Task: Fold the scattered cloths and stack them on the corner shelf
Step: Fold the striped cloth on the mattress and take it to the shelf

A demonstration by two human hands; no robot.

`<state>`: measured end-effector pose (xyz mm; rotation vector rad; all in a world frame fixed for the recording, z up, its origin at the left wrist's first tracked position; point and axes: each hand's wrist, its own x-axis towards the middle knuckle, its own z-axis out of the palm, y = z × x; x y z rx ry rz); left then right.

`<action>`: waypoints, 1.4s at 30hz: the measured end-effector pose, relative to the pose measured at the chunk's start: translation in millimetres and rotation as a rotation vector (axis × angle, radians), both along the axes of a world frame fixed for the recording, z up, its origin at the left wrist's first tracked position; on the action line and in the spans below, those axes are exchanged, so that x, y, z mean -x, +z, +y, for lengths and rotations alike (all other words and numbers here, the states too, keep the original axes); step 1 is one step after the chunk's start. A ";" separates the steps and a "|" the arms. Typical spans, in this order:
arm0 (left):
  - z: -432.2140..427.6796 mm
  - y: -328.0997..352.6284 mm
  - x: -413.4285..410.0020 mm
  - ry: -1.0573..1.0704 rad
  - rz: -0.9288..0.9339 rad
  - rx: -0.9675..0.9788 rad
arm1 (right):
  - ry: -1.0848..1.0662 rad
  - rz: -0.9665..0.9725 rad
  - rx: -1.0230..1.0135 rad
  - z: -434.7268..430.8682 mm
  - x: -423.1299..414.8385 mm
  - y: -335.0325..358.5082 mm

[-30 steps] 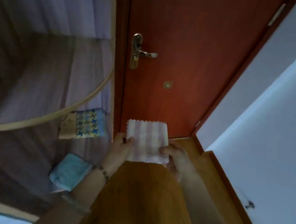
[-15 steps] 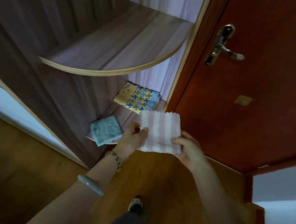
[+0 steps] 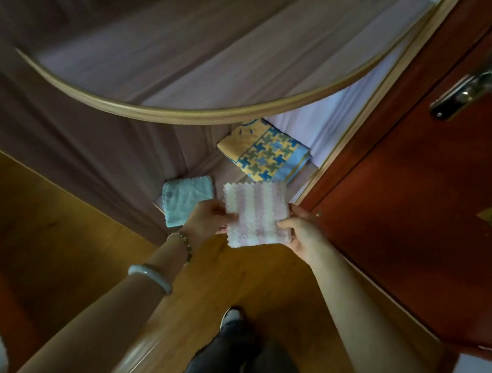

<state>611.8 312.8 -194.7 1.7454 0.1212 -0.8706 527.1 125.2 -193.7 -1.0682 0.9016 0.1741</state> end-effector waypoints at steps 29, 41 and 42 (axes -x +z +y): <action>-69.6 -223.8 -75.0 -0.446 -0.930 -0.850 | 0.962 -0.338 1.692 -32.8 -128.1 -227.8; -64.8 -231.6 -73.1 -0.651 -0.884 -0.999 | 1.384 -0.150 1.661 -41.4 -130.0 -222.0; -64.8 -216.2 -69.1 -0.606 -0.877 -0.959 | 1.346 -0.158 1.627 -42.8 -125.3 -205.8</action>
